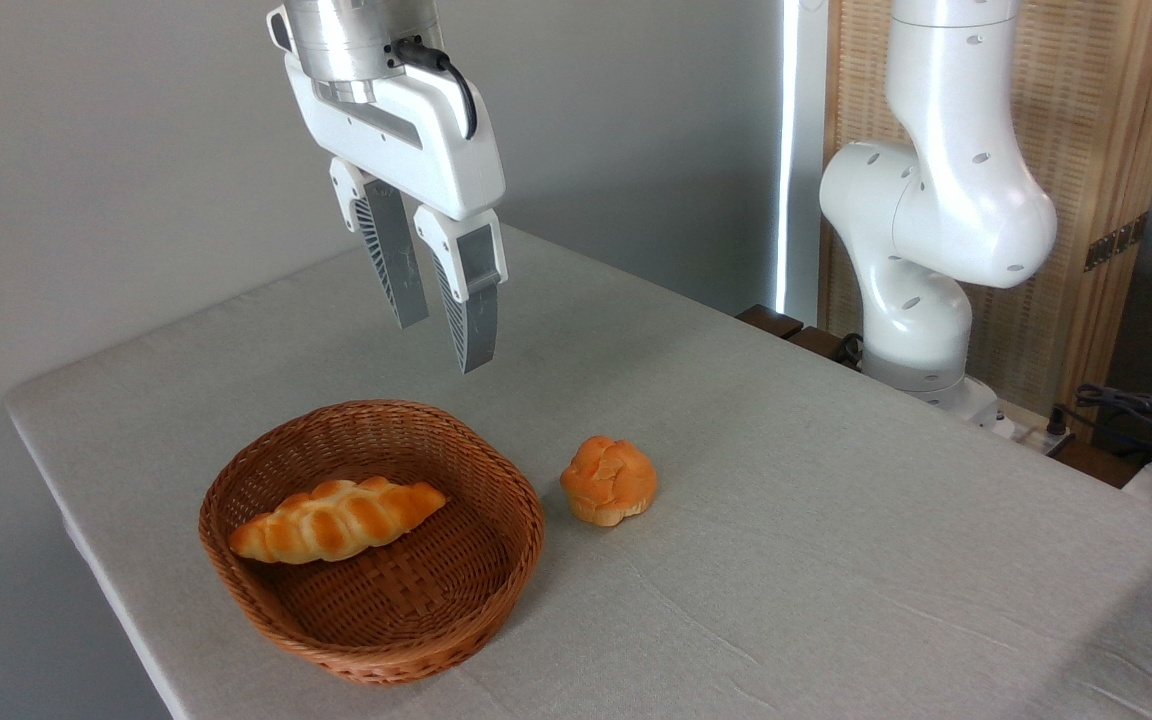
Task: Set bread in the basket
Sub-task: 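Lower the open gripper down onto the round orange bread roll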
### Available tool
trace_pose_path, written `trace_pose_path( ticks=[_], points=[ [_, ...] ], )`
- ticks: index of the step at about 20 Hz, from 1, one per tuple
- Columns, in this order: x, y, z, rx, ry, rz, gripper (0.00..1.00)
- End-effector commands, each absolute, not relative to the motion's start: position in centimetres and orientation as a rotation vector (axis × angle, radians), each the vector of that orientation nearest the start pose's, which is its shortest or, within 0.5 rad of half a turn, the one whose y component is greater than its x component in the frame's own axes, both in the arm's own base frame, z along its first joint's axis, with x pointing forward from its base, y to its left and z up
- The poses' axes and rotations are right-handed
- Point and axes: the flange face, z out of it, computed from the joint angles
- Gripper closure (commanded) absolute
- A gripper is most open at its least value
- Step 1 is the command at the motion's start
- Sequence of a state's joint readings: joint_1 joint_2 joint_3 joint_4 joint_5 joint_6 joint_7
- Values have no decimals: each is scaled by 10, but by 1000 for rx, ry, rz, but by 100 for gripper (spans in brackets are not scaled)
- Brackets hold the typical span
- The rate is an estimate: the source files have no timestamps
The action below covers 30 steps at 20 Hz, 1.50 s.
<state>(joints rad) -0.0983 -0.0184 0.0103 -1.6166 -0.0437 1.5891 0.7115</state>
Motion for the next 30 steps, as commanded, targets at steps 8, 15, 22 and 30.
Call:
trace_pose_path(
  ticks=[8, 15, 22, 30],
  points=[
    [543, -49, 617, -2941, 1235, -25, 0],
    [489, -43, 590, -2935, 1257, -25, 0],
    [467, -40, 505, -2811, 1364, 109, 0],
    [458, -45, 452, -2792, 1419, 162, 0]
  ],
)
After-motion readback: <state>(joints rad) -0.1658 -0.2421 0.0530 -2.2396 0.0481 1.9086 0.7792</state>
